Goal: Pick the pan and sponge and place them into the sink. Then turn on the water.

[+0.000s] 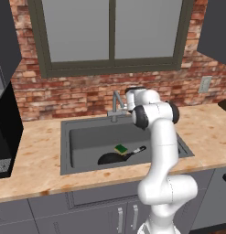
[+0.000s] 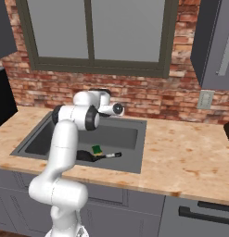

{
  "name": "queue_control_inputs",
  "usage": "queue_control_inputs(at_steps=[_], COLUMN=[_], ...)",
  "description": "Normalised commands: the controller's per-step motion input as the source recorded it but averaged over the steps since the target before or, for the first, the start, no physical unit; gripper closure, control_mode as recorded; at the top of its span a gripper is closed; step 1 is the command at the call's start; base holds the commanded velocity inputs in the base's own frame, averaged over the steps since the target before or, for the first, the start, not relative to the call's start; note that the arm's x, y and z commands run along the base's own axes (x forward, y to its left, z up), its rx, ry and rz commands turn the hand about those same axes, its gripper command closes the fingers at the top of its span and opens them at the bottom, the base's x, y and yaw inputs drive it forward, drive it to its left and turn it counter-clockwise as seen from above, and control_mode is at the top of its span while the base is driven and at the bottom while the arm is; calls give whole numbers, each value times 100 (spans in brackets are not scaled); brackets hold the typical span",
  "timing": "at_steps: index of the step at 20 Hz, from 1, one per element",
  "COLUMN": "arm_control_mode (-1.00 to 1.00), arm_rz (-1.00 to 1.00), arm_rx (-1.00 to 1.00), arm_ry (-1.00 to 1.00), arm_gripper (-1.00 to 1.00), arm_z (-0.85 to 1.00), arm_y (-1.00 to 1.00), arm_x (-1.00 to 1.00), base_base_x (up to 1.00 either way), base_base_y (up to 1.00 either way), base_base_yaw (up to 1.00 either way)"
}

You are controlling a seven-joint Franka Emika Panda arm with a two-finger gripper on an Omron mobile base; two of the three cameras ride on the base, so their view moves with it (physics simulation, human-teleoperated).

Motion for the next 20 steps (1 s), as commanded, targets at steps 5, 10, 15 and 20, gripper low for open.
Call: queue_control_inputs(at_steps=[5,10,15,20], arm_control_mode=[-100,-100,-100,-100], arm_rz=[-14,-23,-26,-24], arm_rx=[-10,-9,-2,0], arm_ry=[0,0,0,0], arm_gripper=[-100,-100,-100,-100], arm_z=[-40,-45,-46,-49], arm_y=[-11,-50,-88,-100], arm_x=[6,0,0,0], base_base_x=[0,0,0,0], base_base_y=[0,0,0,0], base_base_yaw=[0,0,0,0])
